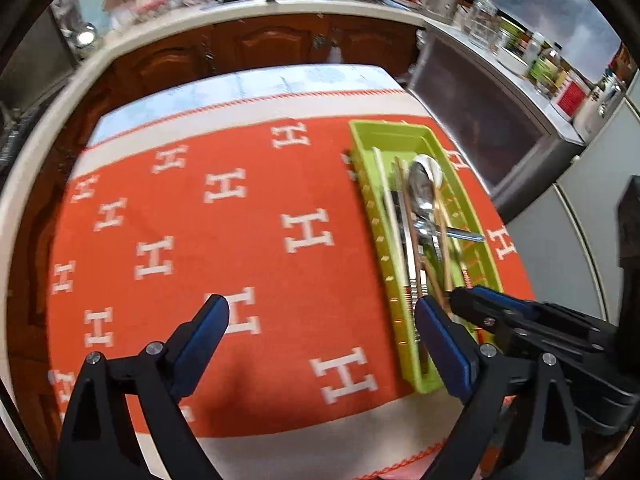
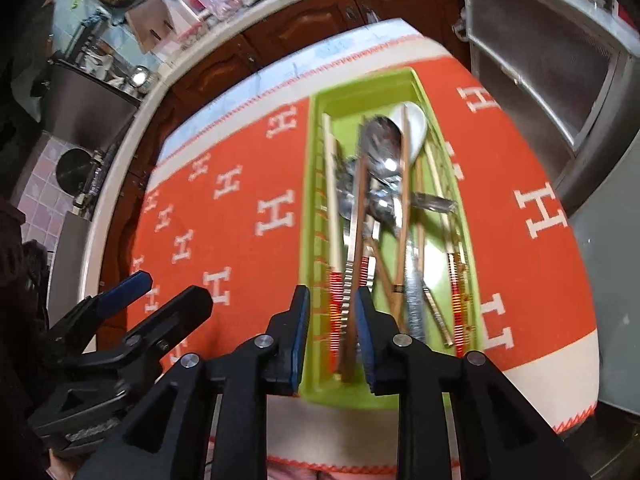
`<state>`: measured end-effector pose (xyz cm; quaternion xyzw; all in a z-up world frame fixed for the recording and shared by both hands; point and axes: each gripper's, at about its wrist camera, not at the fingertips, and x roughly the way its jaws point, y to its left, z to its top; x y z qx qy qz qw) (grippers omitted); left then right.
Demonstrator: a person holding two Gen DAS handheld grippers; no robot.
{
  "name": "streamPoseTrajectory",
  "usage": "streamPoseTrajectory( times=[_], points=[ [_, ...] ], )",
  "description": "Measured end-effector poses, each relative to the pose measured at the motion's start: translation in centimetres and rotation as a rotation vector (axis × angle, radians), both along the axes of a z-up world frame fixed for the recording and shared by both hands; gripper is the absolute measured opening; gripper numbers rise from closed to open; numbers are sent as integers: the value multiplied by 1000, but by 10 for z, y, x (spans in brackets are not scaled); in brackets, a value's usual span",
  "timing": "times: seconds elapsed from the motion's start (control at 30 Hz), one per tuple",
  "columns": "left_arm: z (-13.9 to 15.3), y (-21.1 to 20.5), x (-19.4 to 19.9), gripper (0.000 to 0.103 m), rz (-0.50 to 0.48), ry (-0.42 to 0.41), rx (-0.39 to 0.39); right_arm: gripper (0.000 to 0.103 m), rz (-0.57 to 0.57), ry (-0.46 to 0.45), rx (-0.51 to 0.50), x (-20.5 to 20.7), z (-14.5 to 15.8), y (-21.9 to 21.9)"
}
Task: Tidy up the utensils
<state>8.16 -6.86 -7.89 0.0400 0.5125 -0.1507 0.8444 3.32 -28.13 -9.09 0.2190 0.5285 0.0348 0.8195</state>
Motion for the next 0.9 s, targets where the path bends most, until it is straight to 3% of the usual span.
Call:
streamPoseTrajectory(
  times=[0.1,0.23,0.33,0.6,0.9],
  points=[
    [16,21,-7,93,53,-58,14,31,15,-71,-15,-8,27,19],
    [44,45,-17,102,114,-165,115,35,50,-170,-39,-14,64,48],
    [63,63,-27,102,158,-231,149,35,86,-213,-38,-15,88,71],
    [91,108,-47,102,262,-266,96,36,146,-285,-89,-23,129,121],
    [94,124,-60,102,303,-281,55,36,164,-301,-91,-35,140,137]
  ],
)
